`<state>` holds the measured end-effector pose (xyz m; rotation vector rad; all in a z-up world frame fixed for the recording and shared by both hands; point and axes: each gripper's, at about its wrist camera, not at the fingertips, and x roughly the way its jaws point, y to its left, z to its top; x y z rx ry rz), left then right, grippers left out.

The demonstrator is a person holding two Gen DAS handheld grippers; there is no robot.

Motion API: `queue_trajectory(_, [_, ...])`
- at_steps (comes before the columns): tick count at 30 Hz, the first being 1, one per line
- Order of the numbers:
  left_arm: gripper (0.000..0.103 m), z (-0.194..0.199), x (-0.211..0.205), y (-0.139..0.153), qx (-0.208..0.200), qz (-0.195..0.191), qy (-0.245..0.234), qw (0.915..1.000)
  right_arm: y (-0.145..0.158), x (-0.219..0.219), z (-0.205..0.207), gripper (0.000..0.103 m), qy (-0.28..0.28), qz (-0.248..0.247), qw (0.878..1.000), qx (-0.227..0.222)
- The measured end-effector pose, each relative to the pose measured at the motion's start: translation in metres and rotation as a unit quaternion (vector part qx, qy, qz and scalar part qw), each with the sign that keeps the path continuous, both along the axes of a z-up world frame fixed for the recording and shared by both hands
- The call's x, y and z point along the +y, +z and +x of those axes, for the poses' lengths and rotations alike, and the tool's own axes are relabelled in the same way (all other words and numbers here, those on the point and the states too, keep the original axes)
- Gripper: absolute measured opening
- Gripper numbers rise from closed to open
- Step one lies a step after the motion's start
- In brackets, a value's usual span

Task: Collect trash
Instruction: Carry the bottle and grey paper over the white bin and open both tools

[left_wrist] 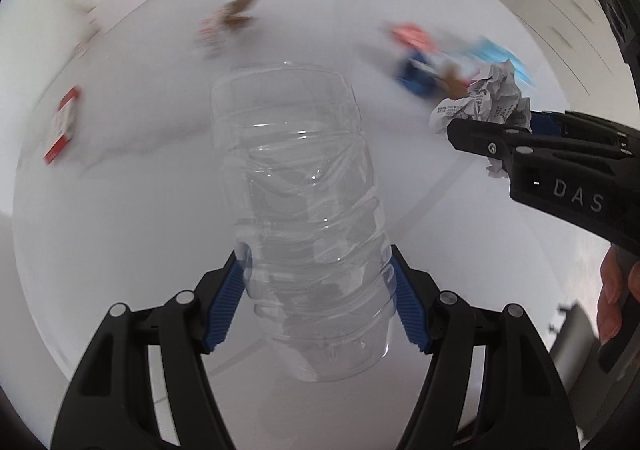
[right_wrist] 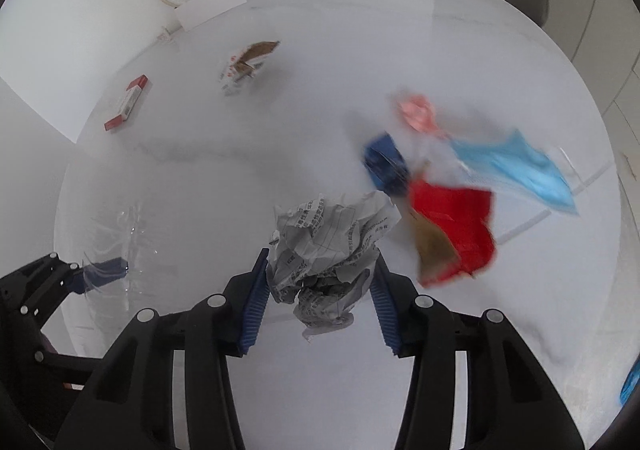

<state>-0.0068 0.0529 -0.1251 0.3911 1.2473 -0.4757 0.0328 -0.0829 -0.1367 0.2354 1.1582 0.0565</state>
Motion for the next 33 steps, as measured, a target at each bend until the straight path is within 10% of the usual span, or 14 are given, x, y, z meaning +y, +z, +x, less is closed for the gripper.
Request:
queue_trajectory(16, [0.066, -0.154, -0.145, -0.005, 0.019, 0.021, -0.216, 0.9761, -0.034, -0.170, -0.233, 0.050, -0.205, 0.015, 0.978, 0.046])
queue_trajectory(23, [0.066, -0.177, -0.176, -0.003, 0.010, 0.040, -0.241, 0.9696, -0.147, -0.213, -0.249, 0.053, -0.216, 0.022, 0.971, 0.099])
queue_trajectory(26, [0.066, -0.185, -0.187, -0.004, 0.009, 0.048, -0.245, 0.9683, -0.197, -0.219, -0.249, 0.072, -0.213, 0.056, 0.967, 0.130])
queue_trajectory(33, [0.066, -0.205, -0.222, -0.006, -0.005, 0.061, -0.281, 0.9577, -0.236, -0.233, -0.270, 0.090, -0.237, 0.089, 0.952, 0.173])
